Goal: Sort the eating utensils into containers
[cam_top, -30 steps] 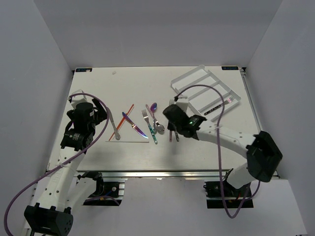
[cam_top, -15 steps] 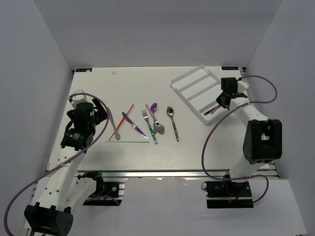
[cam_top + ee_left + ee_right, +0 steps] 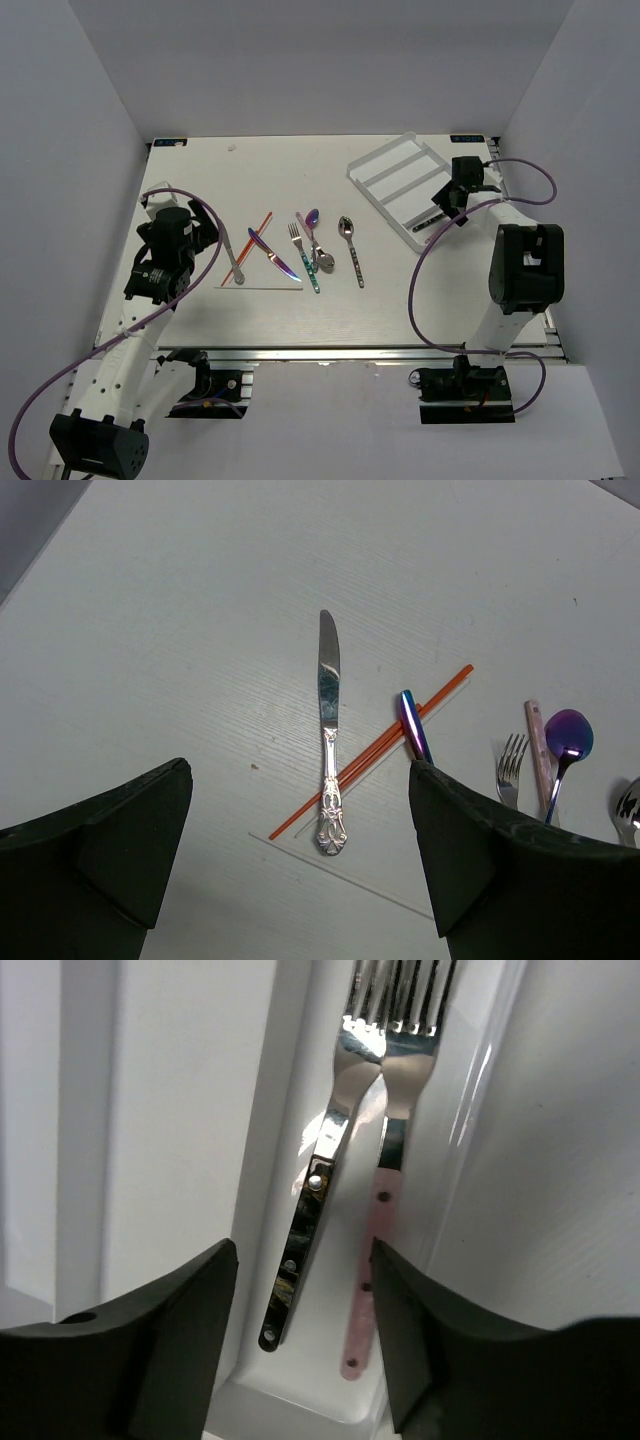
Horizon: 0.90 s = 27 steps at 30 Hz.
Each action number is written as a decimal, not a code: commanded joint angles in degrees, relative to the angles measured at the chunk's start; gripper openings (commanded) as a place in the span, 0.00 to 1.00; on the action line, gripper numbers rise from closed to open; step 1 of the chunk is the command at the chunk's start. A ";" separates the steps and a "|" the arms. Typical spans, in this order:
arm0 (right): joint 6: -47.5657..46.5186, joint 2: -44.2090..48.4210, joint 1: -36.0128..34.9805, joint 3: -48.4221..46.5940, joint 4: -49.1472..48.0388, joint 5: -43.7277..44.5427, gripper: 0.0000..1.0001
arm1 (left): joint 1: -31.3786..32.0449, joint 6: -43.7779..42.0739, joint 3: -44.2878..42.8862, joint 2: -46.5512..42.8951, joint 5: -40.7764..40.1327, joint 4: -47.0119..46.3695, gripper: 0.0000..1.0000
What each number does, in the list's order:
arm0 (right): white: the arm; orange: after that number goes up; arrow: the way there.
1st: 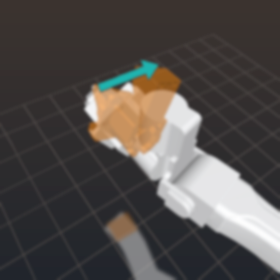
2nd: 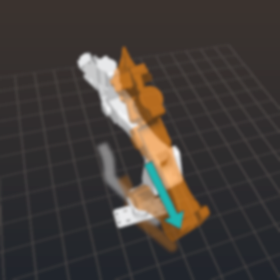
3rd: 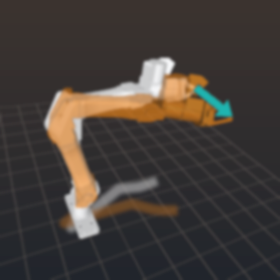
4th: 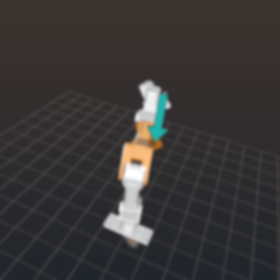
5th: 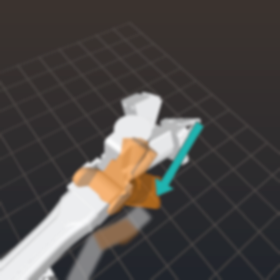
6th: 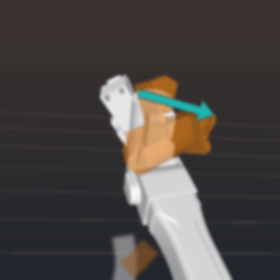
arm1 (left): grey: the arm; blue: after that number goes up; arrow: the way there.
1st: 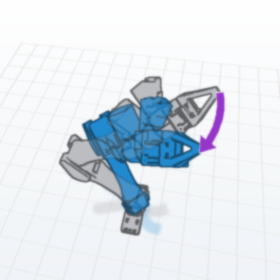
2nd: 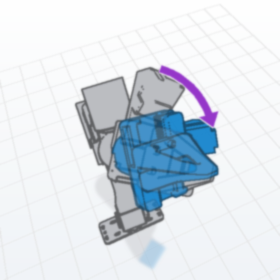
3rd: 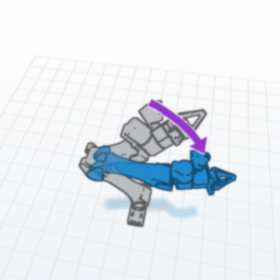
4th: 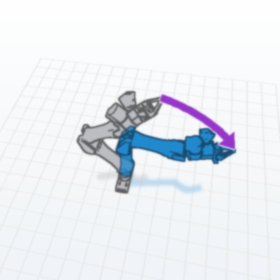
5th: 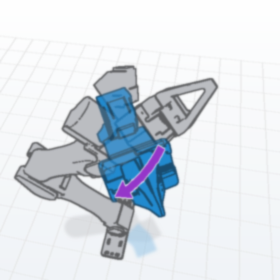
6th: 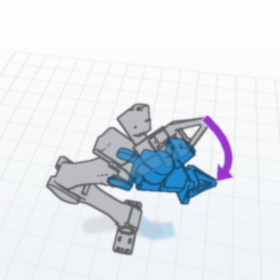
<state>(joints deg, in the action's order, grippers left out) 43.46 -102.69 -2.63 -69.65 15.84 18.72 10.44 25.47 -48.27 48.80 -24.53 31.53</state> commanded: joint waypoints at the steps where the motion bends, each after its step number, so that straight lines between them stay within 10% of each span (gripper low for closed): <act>1: -0.22 1.44 0.26 -2.60 -2.04 -0.88 0.64 | -0.33 -0.60 0.19 -0.72 0.89 -1.03 0.98; 11: -9.61 11.02 -9.13 -1.98 -4.33 -8.69 0.69 | 0.72 8.79 0.55 2.69 7.48 -4.01 0.98; 17: -15.07 16.20 -18.00 0.99 0.06 -10.12 0.68 | 21.52 19.41 -6.20 20.94 -6.92 -3.76 0.98; 27: -16.22 30.97 -19.43 14.44 -0.37 -10.37 0.68 | 31.31 32.79 -19.47 44.17 -16.16 -2.44 0.82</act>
<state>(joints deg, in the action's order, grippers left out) 29.06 -73.87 -22.24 -56.97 15.31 8.40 41.08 53.30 -61.89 90.37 -36.25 28.34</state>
